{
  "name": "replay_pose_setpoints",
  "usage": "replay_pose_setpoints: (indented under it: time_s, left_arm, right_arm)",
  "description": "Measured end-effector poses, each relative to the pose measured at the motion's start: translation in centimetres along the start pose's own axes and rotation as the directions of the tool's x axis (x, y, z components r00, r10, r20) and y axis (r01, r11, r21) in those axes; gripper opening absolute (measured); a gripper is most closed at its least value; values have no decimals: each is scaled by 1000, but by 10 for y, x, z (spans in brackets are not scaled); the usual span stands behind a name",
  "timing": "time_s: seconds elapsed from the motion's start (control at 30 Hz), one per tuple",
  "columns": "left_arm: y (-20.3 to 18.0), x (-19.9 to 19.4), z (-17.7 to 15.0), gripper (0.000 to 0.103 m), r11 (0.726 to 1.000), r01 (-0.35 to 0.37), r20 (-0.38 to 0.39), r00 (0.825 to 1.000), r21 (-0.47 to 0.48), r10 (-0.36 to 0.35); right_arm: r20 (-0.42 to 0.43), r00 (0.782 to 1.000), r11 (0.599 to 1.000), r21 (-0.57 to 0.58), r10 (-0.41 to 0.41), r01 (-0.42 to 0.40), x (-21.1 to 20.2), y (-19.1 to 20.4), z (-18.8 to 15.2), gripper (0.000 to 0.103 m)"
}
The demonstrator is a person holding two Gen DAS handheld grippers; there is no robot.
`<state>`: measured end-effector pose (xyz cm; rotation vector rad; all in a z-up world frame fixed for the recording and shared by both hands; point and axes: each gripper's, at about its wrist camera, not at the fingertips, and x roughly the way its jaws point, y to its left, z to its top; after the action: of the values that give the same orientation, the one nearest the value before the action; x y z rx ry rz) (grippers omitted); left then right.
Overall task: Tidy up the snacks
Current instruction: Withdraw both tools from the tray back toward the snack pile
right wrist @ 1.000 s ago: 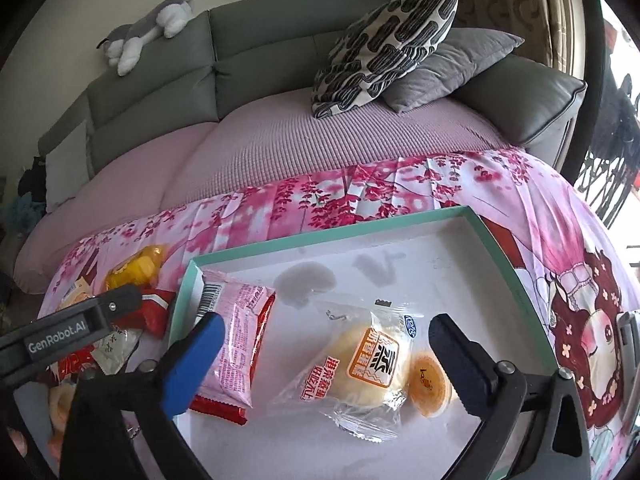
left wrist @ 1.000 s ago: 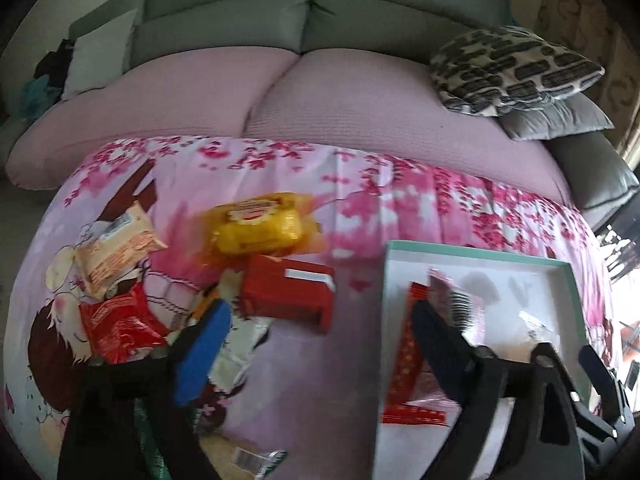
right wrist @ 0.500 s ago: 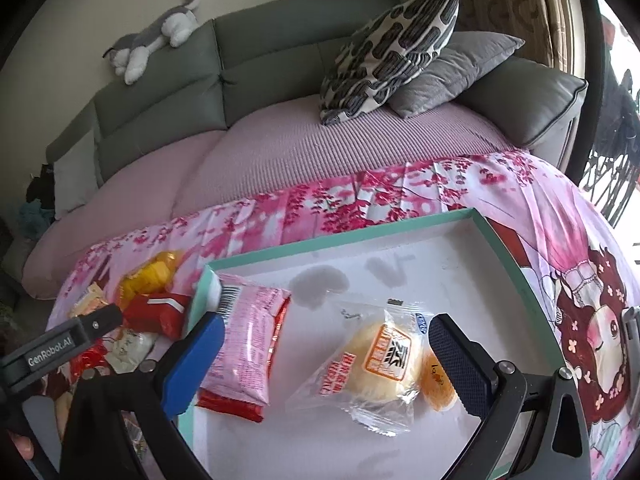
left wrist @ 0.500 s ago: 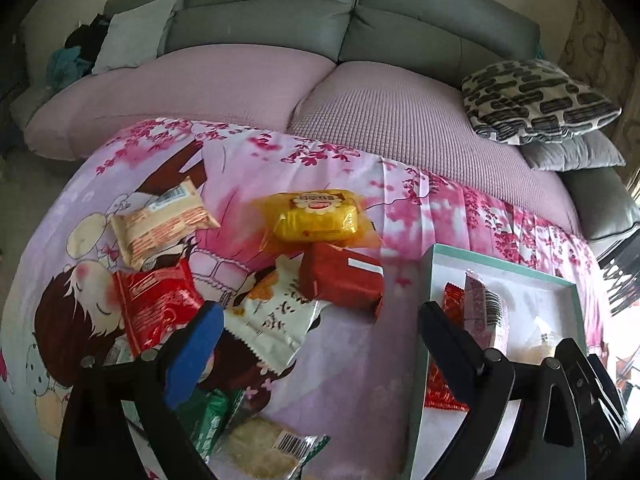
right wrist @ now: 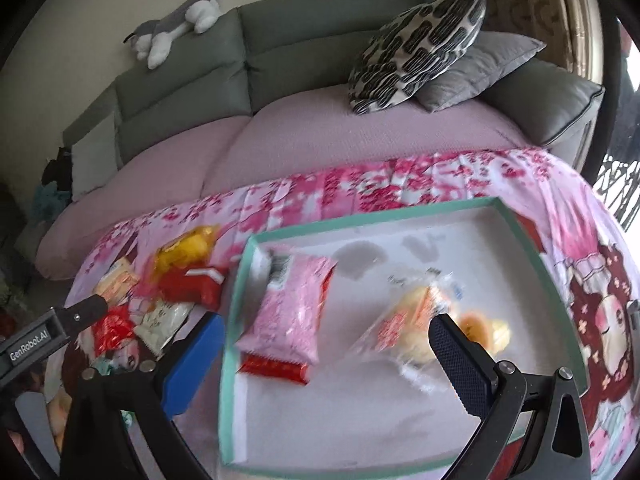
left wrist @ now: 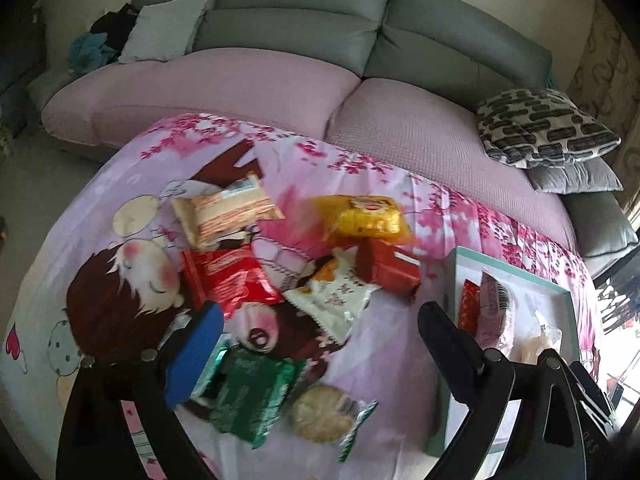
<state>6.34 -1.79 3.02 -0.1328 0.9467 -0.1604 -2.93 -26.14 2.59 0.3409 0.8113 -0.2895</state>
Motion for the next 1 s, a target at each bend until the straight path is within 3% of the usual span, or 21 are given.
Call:
replay_pose_setpoints:
  time_s: [0.3,0.53,0.7,0.83,1.0]
  left_arm:
    - [43,-16,-2,98,998,-57,21,998,-37,58]
    - [83,-28,-3,98,988,-97,29,994,-117,101]
    - [107,-26,-5,98,976,-111,3,994,-186,113]
    - [114,-23,-8,98,975,-115,-9,993,-191,115]
    - [118,-5,-14,98,973,-104,-76,993,-207,90]
  right_arm:
    - [-82,996,998,-38,41,-44,7,36,-16,103]
    - [-78,993,991,-95,86,-93,3,64,-21,103]
    - [-89,990,985,-127,109,-119,6,83,-27,96]
    - [-113,982,970,-173,152,-170,7,106,-36,93]
    - [-158,977,953,-247,141,-177,17,130,-52,91]
